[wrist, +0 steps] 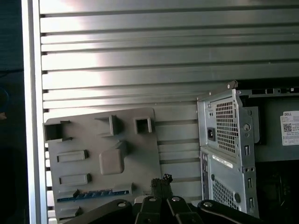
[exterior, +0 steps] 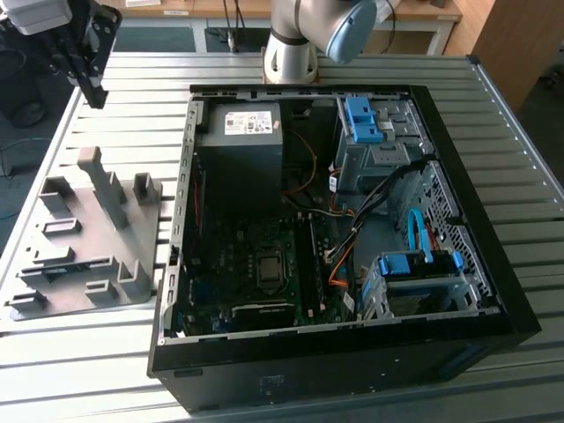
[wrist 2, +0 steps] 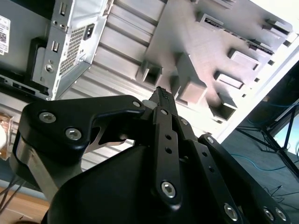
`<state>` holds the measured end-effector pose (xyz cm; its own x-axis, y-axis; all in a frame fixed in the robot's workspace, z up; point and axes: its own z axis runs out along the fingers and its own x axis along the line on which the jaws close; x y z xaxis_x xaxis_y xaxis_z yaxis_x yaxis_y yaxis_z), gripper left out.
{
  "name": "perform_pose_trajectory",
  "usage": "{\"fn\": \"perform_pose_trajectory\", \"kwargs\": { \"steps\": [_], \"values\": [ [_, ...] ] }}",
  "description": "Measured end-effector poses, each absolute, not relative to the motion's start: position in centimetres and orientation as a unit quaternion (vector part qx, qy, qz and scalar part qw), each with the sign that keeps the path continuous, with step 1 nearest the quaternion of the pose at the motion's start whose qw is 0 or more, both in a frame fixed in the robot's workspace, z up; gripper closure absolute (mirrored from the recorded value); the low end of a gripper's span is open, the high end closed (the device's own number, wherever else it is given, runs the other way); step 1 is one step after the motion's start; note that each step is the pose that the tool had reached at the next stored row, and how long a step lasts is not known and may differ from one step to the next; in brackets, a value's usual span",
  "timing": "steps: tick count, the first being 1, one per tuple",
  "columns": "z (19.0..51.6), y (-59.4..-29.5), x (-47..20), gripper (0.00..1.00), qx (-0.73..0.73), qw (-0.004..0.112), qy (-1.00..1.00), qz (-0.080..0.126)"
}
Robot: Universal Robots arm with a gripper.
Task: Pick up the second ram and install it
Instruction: 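Reach for the second ram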
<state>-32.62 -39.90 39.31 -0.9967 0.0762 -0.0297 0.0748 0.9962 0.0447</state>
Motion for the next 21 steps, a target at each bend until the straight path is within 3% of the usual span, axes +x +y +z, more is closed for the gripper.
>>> {"fn": "perform_pose_trajectory", "kwargs": {
  "steps": [21],
  "values": [
    [39.3, -39.9, -36.9, 0.90, 0.038, 0.016, 0.999, 0.022]
  ]
}}
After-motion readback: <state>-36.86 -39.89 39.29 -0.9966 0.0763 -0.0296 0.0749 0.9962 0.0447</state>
